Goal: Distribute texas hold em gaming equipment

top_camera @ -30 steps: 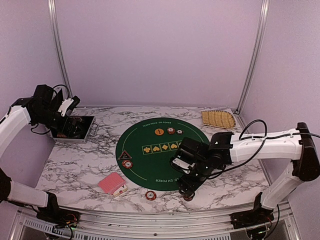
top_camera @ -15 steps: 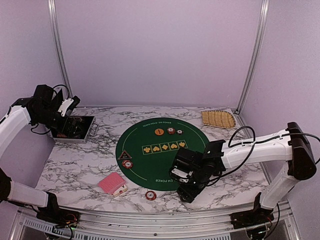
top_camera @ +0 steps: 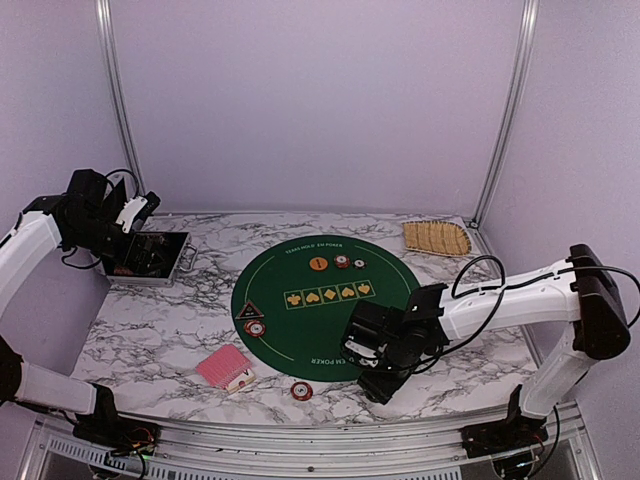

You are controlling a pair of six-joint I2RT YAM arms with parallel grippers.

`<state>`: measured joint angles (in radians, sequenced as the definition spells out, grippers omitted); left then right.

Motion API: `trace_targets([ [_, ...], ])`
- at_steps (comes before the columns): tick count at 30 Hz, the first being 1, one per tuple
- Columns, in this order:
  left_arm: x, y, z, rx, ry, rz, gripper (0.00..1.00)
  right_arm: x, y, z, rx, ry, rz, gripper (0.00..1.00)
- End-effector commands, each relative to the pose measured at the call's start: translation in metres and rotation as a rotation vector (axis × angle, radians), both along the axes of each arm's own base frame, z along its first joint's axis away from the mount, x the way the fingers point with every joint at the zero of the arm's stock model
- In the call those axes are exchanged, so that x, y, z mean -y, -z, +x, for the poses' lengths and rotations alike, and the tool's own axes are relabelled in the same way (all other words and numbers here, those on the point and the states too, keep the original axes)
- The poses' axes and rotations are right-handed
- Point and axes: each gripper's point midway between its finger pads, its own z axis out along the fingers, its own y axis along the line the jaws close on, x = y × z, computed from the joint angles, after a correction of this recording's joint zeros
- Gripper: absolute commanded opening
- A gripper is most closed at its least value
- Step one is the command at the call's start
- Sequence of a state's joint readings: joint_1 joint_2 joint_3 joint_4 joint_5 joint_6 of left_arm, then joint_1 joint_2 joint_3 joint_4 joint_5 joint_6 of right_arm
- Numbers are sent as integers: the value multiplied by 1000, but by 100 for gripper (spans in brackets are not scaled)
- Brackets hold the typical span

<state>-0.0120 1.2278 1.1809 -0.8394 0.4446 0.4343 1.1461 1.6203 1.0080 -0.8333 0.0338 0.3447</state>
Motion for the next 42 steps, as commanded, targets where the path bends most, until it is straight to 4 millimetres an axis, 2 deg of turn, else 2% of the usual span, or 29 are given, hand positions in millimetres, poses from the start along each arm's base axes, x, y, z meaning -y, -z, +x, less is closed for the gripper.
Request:
trace_targets([
  [1,-1,4,-6,-22,4,-1,99,-7,-1,7,32,-5,5,61],
  [6,-1,4,-6,-20,4,0,99,-5,2,8,39,-9,-7,57],
  [11,-1,3,-6,-17,5,2,99,-9,-3,10,45,-8,7,47],
  [17,0,4,-7,-18,7,0,99,-13,-17,13,58,-3,21,34],
  [21,0,4,-7,-19,7,-3,99,-17,-28,15,64,-8,34,30],
  [24,0,4,-7,-19,7,-3,99,-27,-38,19,71,-14,57,27],
  [26,0,4,-8,-18,9,-4,99,-40,-46,24,81,-24,81,27],
  [30,1,5,-8,-21,13,-5,99,-78,-55,44,122,-63,112,27],
  [34,1,6,-11,-21,15,-6,99,-129,-54,66,146,-106,152,26],
  [35,1,7,-12,-22,18,-5,99,-147,-59,74,161,-115,182,26],
  [38,0,9,-13,-23,18,1,99,-181,-51,92,171,-135,208,26],
  [42,0,8,-14,-20,18,1,99,-218,-31,110,161,-148,234,25],
])
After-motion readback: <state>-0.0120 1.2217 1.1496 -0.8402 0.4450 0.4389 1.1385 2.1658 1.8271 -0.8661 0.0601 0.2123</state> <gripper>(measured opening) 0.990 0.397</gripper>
